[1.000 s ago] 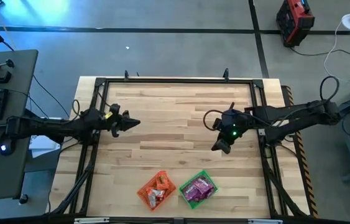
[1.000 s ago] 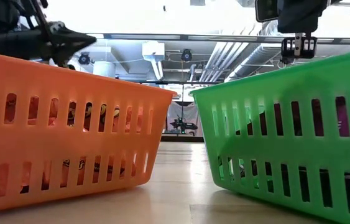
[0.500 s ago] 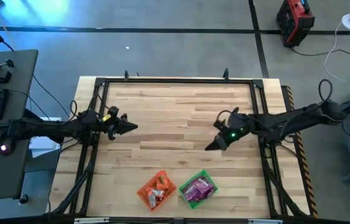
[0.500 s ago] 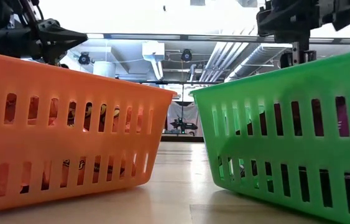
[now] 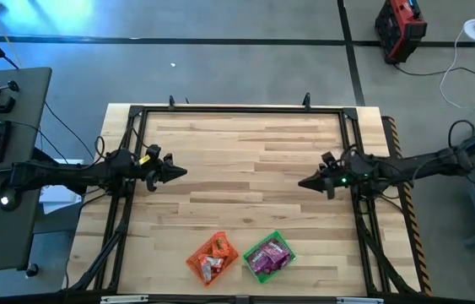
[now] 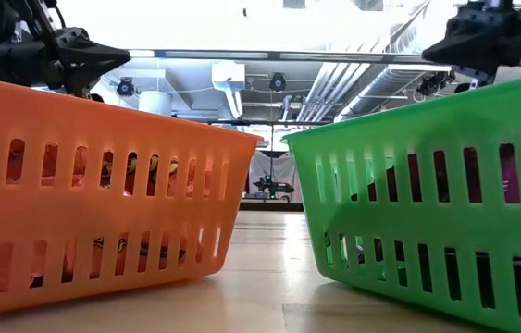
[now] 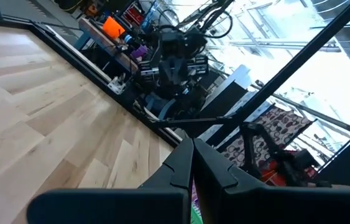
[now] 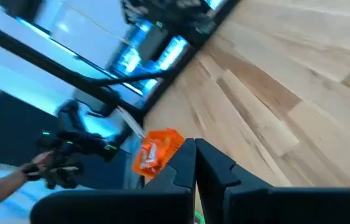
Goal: Sort candy by brand, put in halloween buckets
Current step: Return to Home Position
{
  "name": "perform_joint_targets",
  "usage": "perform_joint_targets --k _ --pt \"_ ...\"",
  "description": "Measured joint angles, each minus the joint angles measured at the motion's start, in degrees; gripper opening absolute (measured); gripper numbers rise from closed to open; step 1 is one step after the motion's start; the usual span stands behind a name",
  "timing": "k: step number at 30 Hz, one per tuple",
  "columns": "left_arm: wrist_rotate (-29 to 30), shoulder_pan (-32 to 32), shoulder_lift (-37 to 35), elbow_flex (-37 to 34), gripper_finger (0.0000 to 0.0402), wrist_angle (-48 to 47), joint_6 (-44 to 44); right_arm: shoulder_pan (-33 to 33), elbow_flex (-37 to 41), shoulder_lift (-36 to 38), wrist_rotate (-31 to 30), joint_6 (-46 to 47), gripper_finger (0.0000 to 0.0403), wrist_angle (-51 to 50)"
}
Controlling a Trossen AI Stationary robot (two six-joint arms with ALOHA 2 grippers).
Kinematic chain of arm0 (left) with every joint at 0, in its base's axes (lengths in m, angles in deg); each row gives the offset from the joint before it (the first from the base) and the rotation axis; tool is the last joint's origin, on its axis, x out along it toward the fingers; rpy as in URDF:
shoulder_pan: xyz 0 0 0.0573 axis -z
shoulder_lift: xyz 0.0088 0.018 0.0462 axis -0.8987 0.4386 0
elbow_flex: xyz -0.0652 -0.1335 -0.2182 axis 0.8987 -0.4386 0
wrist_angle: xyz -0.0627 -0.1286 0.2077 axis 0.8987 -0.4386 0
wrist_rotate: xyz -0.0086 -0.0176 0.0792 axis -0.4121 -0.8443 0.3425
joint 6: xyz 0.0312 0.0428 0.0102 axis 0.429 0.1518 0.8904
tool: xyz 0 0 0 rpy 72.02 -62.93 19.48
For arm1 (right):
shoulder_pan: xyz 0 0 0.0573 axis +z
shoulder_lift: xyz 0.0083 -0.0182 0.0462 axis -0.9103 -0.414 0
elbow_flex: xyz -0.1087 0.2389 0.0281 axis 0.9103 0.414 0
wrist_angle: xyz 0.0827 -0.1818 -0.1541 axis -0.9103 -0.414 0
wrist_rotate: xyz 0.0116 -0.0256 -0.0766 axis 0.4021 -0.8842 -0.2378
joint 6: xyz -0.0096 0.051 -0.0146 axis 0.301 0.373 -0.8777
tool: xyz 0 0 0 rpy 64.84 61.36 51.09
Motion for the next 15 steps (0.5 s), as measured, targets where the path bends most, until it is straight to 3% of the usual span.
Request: perform_joint_targets --k 8,15 --pt "0.0 0.0 0.0 0.0 0.0000 0.0 0.0 -1.9 10.5 13.0 -2.8 -10.2 0.0000 8.1" --pt "0.0 0.0 0.0 0.0 0.0000 0.0 0.0 -6.2 15.6 18.9 -2.2 -17.0 0.0000 13.4"
